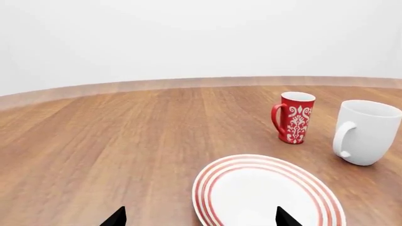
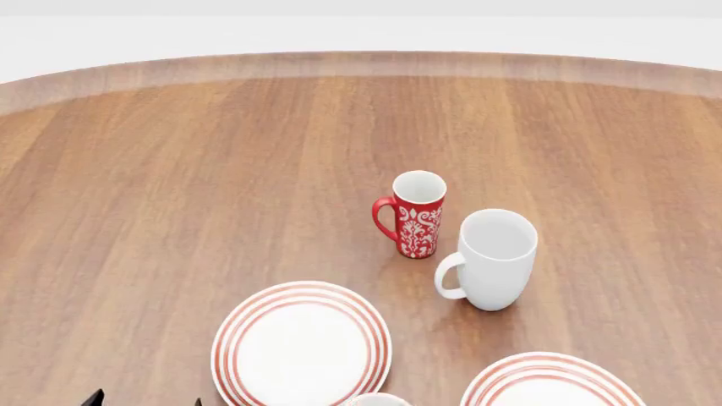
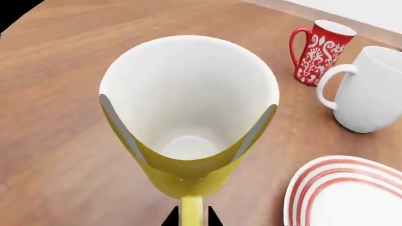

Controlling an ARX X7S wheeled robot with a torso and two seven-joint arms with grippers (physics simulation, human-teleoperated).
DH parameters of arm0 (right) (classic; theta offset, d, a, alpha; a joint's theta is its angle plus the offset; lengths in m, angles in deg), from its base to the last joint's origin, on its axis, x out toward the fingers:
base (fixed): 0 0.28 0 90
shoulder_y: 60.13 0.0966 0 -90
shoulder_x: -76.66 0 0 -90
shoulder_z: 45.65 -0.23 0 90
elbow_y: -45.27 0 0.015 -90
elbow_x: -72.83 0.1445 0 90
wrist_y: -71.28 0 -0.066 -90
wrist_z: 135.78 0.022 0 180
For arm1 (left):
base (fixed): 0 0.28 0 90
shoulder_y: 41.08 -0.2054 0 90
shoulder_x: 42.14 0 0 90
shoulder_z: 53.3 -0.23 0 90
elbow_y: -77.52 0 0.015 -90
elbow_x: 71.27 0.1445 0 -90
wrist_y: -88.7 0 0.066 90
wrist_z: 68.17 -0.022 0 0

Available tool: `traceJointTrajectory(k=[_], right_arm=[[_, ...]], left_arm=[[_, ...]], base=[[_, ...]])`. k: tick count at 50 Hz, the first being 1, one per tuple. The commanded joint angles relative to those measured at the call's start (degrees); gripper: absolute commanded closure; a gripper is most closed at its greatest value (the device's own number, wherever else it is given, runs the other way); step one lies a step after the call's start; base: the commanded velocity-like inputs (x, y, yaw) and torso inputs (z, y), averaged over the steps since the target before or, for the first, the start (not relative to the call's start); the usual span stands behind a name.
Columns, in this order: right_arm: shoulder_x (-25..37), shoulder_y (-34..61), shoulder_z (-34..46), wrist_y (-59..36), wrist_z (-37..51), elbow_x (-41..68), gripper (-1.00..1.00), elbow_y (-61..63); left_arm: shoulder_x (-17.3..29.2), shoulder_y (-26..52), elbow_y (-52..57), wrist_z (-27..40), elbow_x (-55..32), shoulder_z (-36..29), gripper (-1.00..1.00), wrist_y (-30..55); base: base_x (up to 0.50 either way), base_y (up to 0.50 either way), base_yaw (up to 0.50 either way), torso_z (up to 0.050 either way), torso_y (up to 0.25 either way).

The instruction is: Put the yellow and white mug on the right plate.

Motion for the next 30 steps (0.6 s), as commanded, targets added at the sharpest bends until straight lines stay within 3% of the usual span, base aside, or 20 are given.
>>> traceJointTrajectory(k=[1,30], right_arm=[[1.62,-0.78,-3.59,-0.2,2.13,1.68,1.0,2.6],[4.58,-4.25,-13.97,-0.79,7.6,8.64,1.0,6.76]], left_arm=[[0.2,0.04,0.07,0.28,-0.11,-0.23,-1.0,-0.06],[0.58,0.21,-0.02,0.77,-0.57,-0.76,-1.0,-0.36]], base=[[0.0,0.0,0.0,0.0,0.0],[0.0,0.0,0.0,0.0,0.0]])
